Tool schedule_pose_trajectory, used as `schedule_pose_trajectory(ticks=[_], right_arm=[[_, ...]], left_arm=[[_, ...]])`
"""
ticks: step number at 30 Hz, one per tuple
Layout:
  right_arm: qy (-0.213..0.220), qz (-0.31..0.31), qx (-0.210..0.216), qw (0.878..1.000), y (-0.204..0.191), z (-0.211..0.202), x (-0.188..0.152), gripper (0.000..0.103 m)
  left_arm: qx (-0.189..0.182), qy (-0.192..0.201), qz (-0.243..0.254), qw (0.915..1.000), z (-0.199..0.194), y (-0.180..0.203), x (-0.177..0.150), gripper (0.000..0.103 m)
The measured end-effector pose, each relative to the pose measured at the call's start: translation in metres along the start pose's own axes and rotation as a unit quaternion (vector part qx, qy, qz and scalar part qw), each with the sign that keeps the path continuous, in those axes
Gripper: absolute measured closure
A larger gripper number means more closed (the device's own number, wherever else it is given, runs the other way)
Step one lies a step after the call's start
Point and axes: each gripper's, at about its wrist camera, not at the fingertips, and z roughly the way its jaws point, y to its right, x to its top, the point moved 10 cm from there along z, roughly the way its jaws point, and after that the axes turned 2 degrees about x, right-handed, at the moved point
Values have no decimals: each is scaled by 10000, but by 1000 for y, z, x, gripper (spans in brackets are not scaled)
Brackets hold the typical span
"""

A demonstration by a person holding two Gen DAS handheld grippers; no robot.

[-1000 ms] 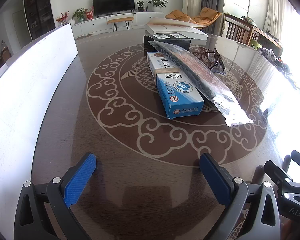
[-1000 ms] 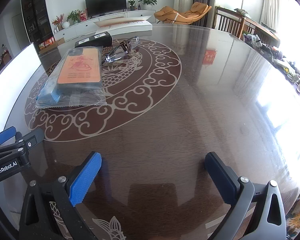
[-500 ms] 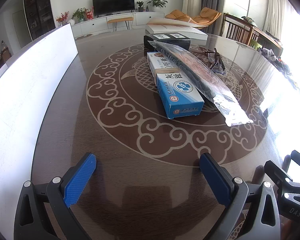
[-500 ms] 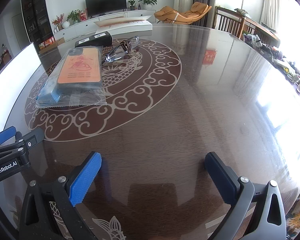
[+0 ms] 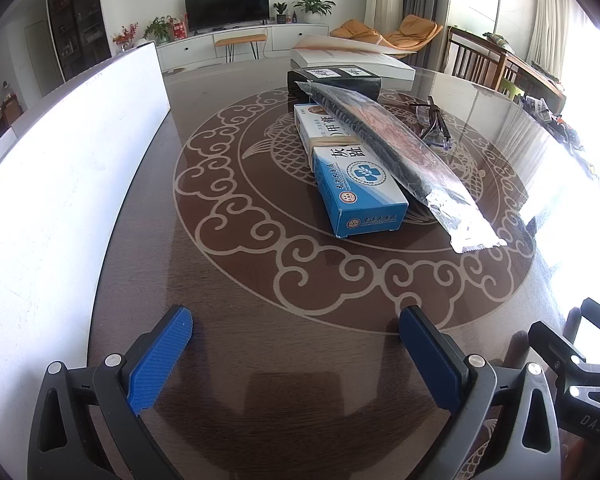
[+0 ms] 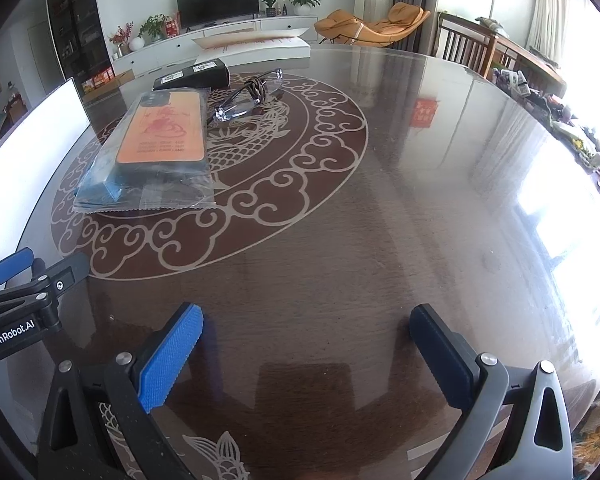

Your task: Organize objects

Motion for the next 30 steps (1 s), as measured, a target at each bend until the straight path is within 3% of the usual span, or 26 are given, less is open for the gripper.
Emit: schedule_pose_trajectory(ticks=[30], right_arm=[[80,1,-11,10000,-1,-1,2,0]], left_arm=[[0,1,-2,10000,0,0,0,0]])
